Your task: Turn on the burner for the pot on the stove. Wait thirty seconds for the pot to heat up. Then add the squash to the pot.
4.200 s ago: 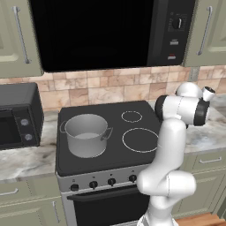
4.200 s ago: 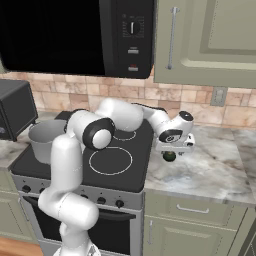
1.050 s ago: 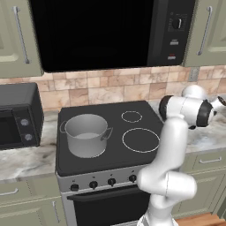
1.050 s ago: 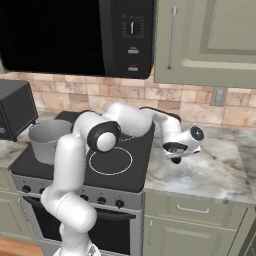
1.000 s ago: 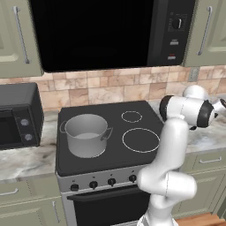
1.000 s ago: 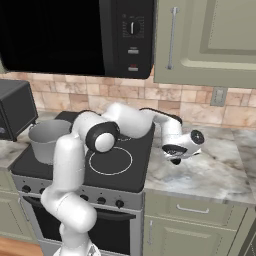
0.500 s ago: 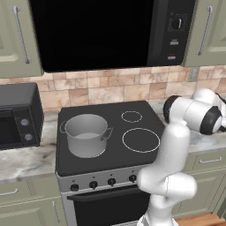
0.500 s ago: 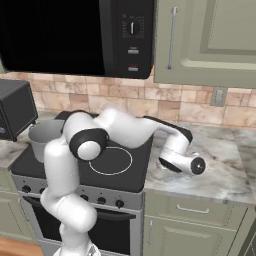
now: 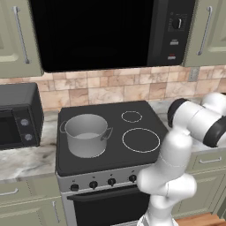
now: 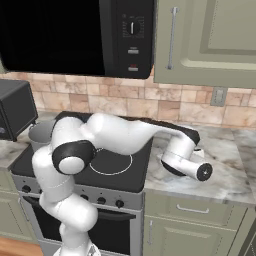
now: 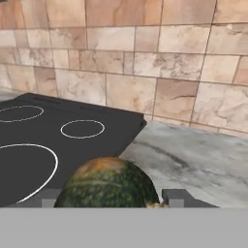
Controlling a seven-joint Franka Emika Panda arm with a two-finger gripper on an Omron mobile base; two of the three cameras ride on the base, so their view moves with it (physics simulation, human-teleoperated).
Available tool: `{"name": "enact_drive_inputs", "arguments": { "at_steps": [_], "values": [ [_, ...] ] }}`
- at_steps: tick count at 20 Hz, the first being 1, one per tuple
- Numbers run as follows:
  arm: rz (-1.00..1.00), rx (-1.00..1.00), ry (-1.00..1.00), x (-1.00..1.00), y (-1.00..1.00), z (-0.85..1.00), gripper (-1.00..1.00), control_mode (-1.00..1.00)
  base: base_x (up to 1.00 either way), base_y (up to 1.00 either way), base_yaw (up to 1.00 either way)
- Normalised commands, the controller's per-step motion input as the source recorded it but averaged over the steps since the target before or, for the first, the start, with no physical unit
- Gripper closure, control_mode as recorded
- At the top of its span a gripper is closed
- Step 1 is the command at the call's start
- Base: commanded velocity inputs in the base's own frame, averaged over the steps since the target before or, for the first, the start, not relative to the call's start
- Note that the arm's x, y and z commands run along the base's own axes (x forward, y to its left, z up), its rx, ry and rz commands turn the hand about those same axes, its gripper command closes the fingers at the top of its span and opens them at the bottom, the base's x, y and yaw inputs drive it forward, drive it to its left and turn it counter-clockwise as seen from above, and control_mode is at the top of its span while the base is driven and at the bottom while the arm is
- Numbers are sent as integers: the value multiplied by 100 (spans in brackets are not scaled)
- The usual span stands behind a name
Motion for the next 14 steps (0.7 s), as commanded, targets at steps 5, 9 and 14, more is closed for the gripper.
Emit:
{"name": "enact_drive_inputs", "arguments": {
  "at_steps": [5,9,14],
  "values": [
    [0,3,-10,-25,0,44,100,-100,0,0,0],
    [0,0,-19,-45,10,21,100,-100,0,0,0],
    [0,-1,-22,-52,27,5,100,-100,0,0,0]
  ]
}}
